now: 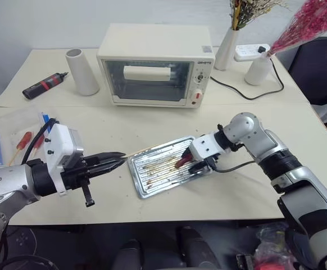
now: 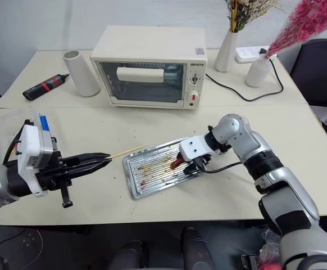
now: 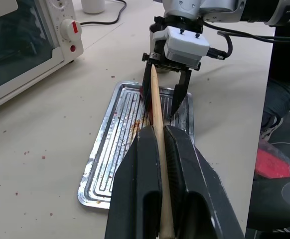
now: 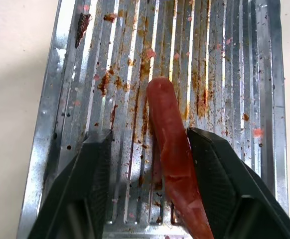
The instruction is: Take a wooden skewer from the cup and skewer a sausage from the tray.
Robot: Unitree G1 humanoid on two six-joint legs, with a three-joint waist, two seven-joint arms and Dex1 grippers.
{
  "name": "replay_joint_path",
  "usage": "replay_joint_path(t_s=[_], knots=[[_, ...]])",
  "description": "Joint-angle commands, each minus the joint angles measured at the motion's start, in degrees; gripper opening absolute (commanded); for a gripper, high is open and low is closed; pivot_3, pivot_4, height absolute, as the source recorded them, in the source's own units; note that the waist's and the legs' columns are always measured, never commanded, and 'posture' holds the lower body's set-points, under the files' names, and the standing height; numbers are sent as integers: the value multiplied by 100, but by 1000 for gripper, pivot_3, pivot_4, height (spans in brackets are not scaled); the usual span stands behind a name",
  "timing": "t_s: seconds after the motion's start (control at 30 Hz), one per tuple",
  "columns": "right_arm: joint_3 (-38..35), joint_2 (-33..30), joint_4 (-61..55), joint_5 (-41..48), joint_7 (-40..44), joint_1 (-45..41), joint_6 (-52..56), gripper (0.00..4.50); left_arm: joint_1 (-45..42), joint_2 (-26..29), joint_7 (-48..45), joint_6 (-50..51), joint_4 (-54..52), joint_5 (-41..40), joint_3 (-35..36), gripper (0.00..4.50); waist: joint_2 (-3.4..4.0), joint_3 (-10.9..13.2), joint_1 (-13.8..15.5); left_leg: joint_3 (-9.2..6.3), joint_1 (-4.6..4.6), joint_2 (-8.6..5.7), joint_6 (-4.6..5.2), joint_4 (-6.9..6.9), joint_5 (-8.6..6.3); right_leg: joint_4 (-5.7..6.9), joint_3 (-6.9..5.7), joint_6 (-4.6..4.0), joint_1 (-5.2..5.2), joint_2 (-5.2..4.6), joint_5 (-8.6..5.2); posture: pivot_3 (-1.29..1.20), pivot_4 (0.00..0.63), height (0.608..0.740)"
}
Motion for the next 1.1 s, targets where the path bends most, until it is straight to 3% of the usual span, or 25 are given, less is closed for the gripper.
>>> replay_joint_path(t_s=[0.03, 0.07, 0.37, 0.63, 0.67, 0.73, 1.1], knots=[[-127, 84, 75, -70, 54, -150, -1, 1198, -54, 79, 25, -121, -27, 8, 18, 0, 0, 0, 2, 0, 0, 0, 0, 0, 0, 0, 0, 0, 0, -1, 0, 0, 150, 740], [-130, 121, 126, -94, 31, -163, -5, 904, -56, 73, 37, -123, -33, 9, 12, 0, 0, 0, 1, 0, 0, 1, 0, 0, 0, 0, 0, 0, 0, -1, 0, 0, 150, 740], [-277, 233, 230, -44, 180, -265, 127, 904, 53, 63, 13, -185, -41, 80, -32, 0, 0, 0, -3, 1, 1, 1, -1, 0, 1, 2, 1, 0, 0, -2, 0, 0, 150, 740], [-881, 65, -827, 849, 676, -412, 1850, 904, 570, 259, -535, -314, 141, 274, 264, 0, 1, 1, 1, -3, 1, 8, -2, -3, 1, 3, -2, -5, -2, -1, -3, 0, 150, 740], [-928, 33, -996, 918, 667, -404, 2037, 731, 535, 280, -550, -316, 171, 269, 262, 0, 1, 1, 6, -5, 1, 8, -2, -3, 1, 3, -4, -6, -2, -2, -3, 0, 150, 740], [-984, -26, -1263, 999, 639, -361, 2238, 380, 434, 312, -534, -307, 223, 243, 212, 0, 1, 1, 10, -6, 1, 9, -2, -3, 1, 4, -5, -6, -2, -6, -3, 0, 150, 740], [-1118, -196, -2206, 1370, 436, -113, 3249, 380, 116, 480, -706, -315, 367, 266, 48, 0, 1, 1, 5, -4, 0, 4, -2, -4, 1, 2, -5, -6, -1, -5, -3, 0, 150, 740]])
